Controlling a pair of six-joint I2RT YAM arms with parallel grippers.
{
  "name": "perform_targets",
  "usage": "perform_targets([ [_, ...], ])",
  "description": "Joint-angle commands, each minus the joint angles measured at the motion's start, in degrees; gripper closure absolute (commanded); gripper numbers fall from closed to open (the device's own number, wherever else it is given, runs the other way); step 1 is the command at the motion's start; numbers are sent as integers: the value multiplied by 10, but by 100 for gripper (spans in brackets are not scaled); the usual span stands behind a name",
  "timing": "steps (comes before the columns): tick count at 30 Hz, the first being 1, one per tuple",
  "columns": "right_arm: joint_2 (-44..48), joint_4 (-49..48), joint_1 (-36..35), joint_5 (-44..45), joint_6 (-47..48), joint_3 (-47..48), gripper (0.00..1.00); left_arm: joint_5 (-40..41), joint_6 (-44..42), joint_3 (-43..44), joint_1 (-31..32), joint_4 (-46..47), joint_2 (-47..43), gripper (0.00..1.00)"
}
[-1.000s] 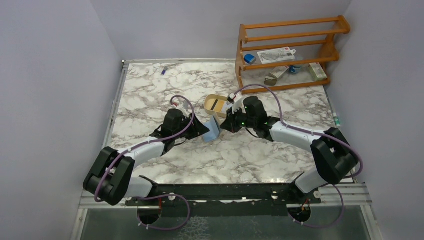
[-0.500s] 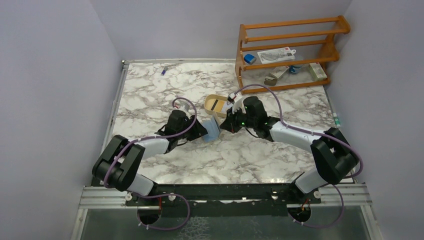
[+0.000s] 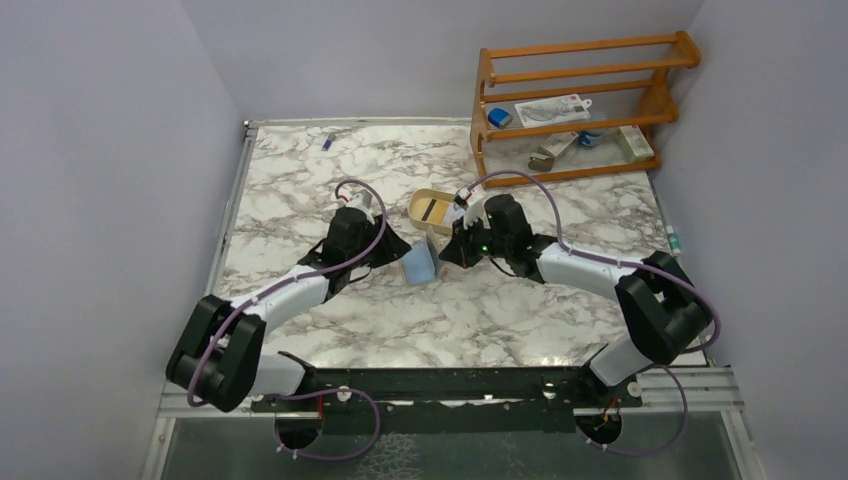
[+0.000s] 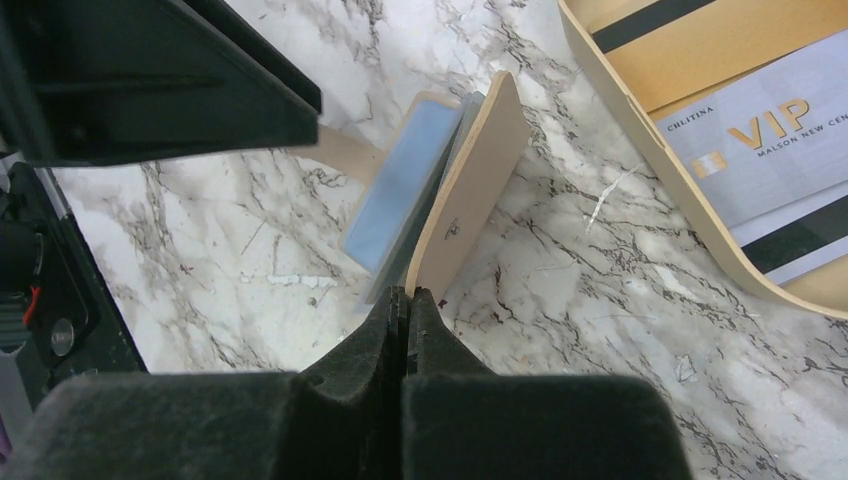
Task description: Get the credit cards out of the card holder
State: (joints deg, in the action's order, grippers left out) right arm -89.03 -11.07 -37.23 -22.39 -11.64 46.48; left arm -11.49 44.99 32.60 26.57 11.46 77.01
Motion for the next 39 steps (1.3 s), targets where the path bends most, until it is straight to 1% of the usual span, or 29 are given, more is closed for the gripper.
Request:
perform_targets([
  [1,-14,-28,-3,-17,-9,4,99,66,-51,39,-5,-93,-66,60],
  [3,-19,-32,-3,-22,-12,4,99,65,-50,41,-5,-96,-80,59],
  [6,-28,-39,-3,-31,-19,4,99,52,-48,36,-5,-83,-60,59],
  [8,-31,-46,-3,-40,-24,5,99,45,-40,20,-5,-58,-25,59],
  [12,-36,-52,-3,-50,-29,8,99,5,-7,-19,-5,50,61,60],
  [14,-38,-51,-3,-58,-28,10,99,-6,2,-19,-5,74,91,61],
  [15,-39,-50,-3,-58,-29,11,97,-7,4,-17,-5,78,100,62],
  [17,-40,-51,-3,-57,-31,10,91,-5,2,-8,-5,81,106,62],
  [25,-53,-103,23,-68,-81,-33,91,-1,-8,8,-5,75,120,62],
  [32,-22,-118,44,-22,-129,-100,91,3,-19,-10,-5,62,113,63],
  [36,2,-102,44,26,-146,-137,91,9,-28,-24,-4,41,95,65],
  [39,23,-85,44,60,-152,-159,90,11,-35,-34,-4,25,77,65],
])
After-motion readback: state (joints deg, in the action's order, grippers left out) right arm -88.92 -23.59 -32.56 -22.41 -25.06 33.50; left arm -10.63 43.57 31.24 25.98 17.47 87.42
